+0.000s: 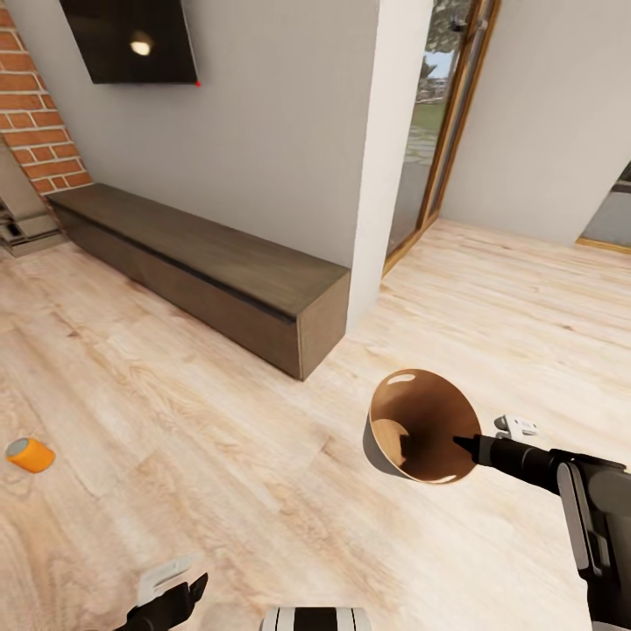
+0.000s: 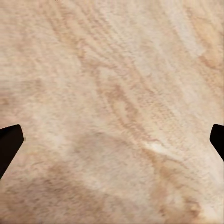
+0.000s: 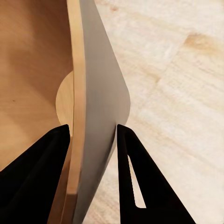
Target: Put the three can of soda from the living room inside the tash can in the kitchen.
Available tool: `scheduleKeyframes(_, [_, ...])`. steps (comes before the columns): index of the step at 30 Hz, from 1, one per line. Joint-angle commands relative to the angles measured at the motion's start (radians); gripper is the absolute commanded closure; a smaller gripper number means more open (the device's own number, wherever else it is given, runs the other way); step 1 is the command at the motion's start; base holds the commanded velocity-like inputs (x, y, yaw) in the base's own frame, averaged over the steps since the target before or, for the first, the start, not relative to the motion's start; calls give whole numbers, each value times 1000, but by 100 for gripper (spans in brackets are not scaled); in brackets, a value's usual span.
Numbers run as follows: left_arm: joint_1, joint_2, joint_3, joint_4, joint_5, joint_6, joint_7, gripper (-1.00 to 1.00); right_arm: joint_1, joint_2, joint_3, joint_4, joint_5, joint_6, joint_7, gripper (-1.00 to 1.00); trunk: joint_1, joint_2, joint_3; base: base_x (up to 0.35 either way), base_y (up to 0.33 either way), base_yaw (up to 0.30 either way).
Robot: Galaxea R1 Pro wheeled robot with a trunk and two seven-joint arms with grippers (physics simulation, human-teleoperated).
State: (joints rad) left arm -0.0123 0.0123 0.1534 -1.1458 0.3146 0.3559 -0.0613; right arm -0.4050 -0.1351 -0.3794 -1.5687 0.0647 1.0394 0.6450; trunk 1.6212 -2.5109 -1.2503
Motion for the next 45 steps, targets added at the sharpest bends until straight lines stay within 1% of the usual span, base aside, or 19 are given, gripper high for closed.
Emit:
scheduleKeyframes(1, [0, 0, 0, 0, 0, 0, 0, -100, 0, 0, 1, -1, -31, 8, 2, 100, 0, 0, 2, 0, 0, 125])
scheduleKeyframes(14, [0, 0, 0, -2, 0, 0, -1, -100, 0, -1, 1, -1, -31, 8, 2, 100, 0, 0, 21, 0, 0, 109])
scheduleKeyframes(20, [0, 0, 0, -2, 0, 0, -1, -100, 0, -1, 0, -1, -32, 8, 8, 100, 0, 0, 23, 0, 0, 44])
scheduleKeyframes(25, [0, 0, 0, -2, 0, 0, -1, -100, -1, -1, -7, -1, -31, 8, 8, 100, 0, 0, 23, 0, 0, 257])
scheduleKeyframes(45, [0, 0, 0, -2, 0, 0, -2, -100, 0, 0, -7, -1, -31, 8, 8, 100, 0, 0, 23, 0, 0, 294])
